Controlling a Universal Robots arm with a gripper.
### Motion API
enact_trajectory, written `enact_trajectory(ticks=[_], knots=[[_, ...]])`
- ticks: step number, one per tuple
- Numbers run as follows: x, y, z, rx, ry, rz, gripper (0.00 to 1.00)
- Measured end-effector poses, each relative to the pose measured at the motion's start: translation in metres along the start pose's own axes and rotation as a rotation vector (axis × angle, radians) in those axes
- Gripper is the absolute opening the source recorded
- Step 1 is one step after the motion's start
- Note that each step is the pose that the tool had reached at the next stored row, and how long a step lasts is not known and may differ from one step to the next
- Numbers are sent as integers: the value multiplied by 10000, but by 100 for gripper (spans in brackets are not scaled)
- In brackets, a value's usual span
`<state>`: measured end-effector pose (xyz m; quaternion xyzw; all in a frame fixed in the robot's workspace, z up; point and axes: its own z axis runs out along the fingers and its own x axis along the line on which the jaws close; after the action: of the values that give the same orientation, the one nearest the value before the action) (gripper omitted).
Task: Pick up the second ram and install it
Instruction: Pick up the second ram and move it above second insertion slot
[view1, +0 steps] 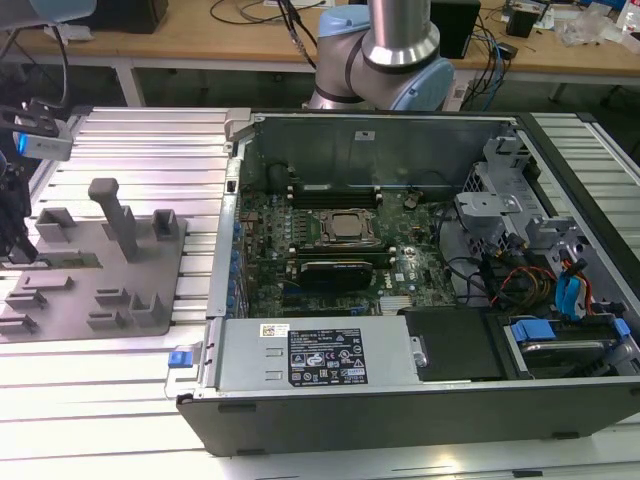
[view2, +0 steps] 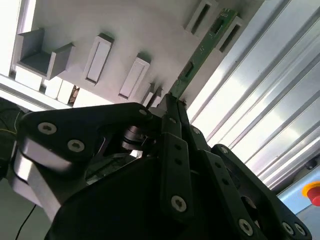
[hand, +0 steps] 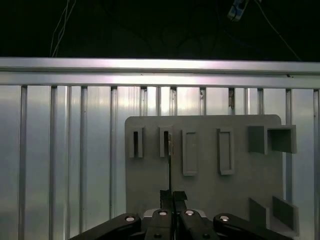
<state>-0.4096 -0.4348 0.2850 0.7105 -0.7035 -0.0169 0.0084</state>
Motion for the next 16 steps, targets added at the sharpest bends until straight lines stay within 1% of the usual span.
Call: enact_trajectory(ticks=[2,15,16], knots=[[-2,3,-57,0,0,1,9],[-11,10,-273,-1,0,0,9],[-13,11,-300,0,1,1,9]])
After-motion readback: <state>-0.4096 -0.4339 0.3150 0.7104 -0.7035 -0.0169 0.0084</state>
